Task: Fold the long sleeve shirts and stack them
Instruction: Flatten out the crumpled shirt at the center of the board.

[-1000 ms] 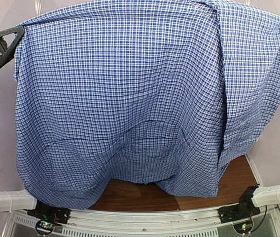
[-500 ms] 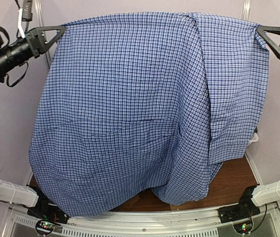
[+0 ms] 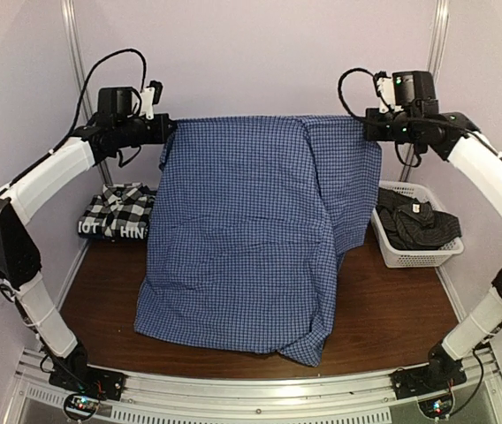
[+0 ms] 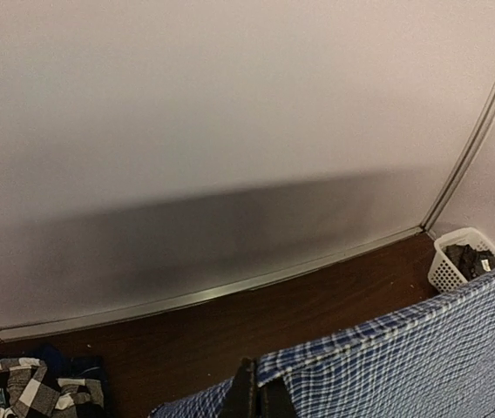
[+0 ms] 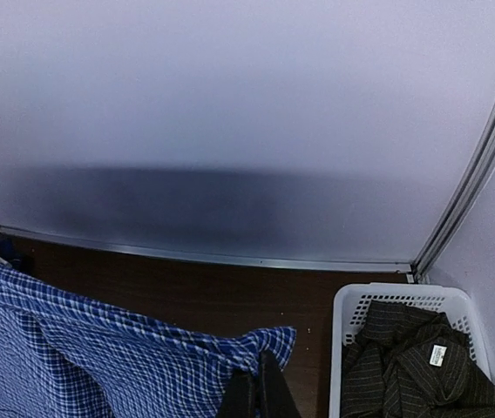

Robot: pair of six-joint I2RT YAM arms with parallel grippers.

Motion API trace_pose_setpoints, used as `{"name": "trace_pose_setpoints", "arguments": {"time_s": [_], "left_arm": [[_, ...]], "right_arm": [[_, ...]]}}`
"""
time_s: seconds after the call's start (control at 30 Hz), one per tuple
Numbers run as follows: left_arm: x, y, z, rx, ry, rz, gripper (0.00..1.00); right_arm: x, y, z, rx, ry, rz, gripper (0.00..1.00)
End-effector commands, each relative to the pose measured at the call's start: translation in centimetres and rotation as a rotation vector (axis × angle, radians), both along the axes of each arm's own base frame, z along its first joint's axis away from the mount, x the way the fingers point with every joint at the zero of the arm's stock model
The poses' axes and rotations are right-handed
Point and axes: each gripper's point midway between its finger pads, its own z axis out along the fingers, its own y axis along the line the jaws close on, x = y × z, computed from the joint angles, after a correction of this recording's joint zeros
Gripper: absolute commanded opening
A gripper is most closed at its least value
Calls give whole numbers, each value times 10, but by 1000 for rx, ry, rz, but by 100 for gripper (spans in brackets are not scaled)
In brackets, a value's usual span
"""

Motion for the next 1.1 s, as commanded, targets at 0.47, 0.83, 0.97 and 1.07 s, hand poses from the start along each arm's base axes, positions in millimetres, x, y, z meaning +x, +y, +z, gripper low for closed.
{"name": "trace_pose_setpoints", "arguments": {"time_s": [0.47,0.83,0.97,1.07], "left_arm": [[-61,17,126,-206,-249,-217,0],[-303,47,252,-314,-569,-428,0],[-373,61,281,-351,-677,-469,0],[-408,68,294,-363,-740,-487,0]], "right_arm": [[-61,-5,96,275,-223,299,0],[-299,-16,230,481,-503,706,0],[-376,-26,261,537,-616,834,0],[-410,-33,273,562,-676,885,0]]}}
